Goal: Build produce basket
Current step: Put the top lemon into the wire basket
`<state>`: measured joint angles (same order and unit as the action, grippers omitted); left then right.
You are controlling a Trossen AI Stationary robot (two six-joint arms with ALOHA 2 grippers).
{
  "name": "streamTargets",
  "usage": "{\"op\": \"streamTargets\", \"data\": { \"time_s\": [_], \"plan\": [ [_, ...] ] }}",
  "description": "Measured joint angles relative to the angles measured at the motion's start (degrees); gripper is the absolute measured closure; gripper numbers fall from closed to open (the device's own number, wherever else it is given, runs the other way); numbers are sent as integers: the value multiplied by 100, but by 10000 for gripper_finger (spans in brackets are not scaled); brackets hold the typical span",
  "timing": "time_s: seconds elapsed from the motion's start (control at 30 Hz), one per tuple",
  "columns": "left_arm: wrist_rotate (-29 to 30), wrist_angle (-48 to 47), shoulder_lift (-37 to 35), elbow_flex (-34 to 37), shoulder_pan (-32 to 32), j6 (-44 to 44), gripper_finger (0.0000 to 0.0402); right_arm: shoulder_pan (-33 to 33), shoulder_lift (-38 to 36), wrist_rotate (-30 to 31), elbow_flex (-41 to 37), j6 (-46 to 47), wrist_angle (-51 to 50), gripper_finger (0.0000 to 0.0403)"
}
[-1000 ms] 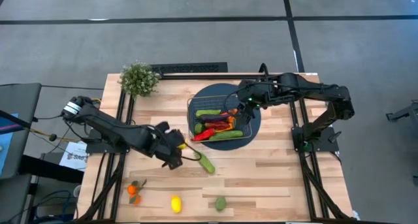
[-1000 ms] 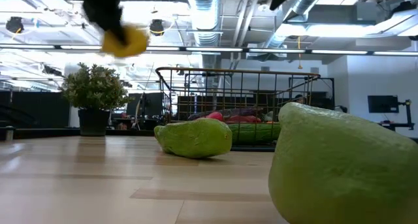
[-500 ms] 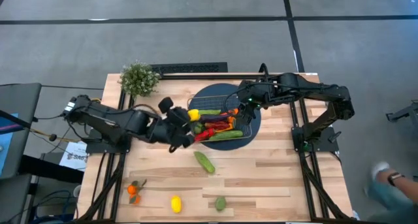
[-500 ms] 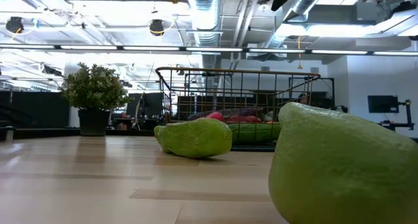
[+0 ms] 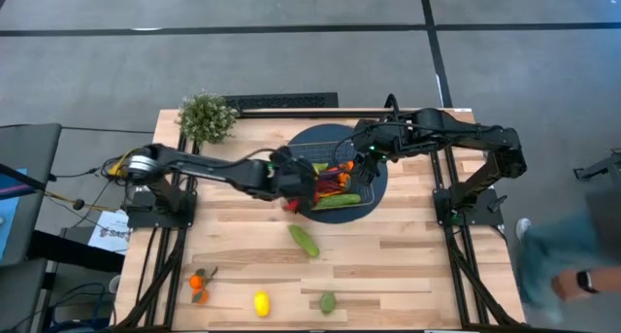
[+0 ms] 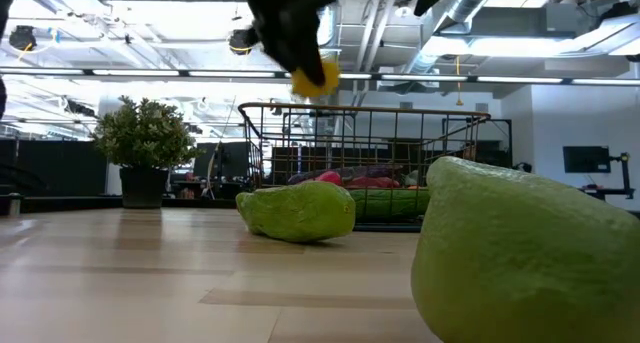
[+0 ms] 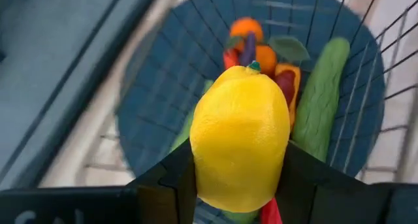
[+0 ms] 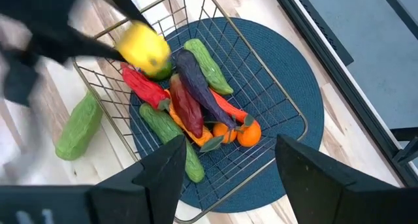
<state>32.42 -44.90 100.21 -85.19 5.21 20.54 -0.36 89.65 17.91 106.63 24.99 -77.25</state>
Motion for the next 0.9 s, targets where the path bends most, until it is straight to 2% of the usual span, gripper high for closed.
{"op": "streamTargets", "data": {
  "time_s": [0.2, 0.37, 0.5, 0.9],
  "plan": [
    [-582, 255, 842, -4, -192, 4, 269, 0, 0, 0, 0, 0, 0, 148],
    [-951, 372, 1271, -25, -250, 23, 269, 1, 0, 0, 0, -17, -4, 148],
    [-1124, 459, 1312, -39, -271, 13, 269, 1, 0, 0, 0, -20, -8, 148],
    [-1167, 696, 1277, -26, -329, -7, 269, 2, 0, 0, 0, -151, 11, 148]
  ]
}}
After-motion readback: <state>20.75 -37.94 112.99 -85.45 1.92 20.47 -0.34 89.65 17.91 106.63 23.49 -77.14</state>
